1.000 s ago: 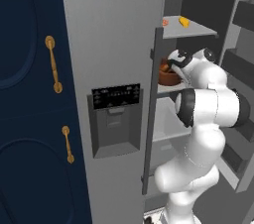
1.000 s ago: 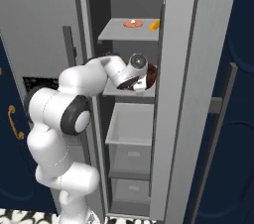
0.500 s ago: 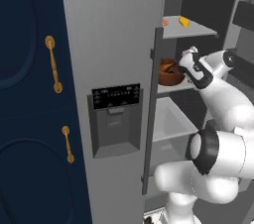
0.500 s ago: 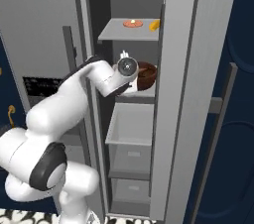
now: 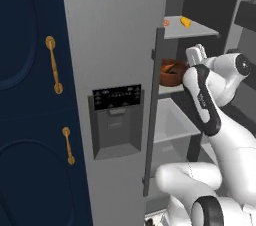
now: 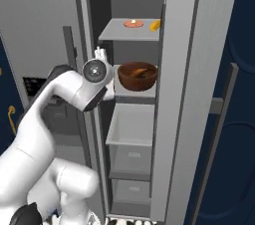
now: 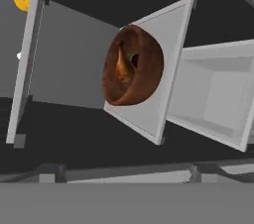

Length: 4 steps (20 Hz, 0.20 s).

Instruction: Pick the chicken drumstick and eggplant from their plates and place them in the bowl. Then put the bowl in the fridge.

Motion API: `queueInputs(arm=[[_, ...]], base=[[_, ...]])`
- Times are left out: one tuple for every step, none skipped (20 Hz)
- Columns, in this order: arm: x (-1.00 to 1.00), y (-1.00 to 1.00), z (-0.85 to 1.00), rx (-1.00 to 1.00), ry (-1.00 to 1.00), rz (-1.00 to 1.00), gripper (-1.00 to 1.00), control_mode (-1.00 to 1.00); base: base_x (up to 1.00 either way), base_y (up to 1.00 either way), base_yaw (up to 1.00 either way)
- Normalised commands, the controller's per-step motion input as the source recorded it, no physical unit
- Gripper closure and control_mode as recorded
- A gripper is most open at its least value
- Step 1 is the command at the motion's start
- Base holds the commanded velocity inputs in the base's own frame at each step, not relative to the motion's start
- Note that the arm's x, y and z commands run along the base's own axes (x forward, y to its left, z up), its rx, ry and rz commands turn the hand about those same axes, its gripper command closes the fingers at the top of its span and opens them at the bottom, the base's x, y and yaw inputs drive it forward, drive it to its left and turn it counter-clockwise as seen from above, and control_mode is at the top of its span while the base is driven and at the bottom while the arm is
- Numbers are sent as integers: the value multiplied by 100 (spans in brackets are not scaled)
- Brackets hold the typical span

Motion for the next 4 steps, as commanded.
queueInputs(arm=[[-100,42,47,0,0,5,-100,-100],[-100,24,47,0,-2,7,-100,-100],[-100,14,42,0,-2,9,-100,-100],[-100,4,37,0,-1,11,-100,-100]], base=[[0,0,0],[0,0,0],[0,0,0],[0,0,0]])
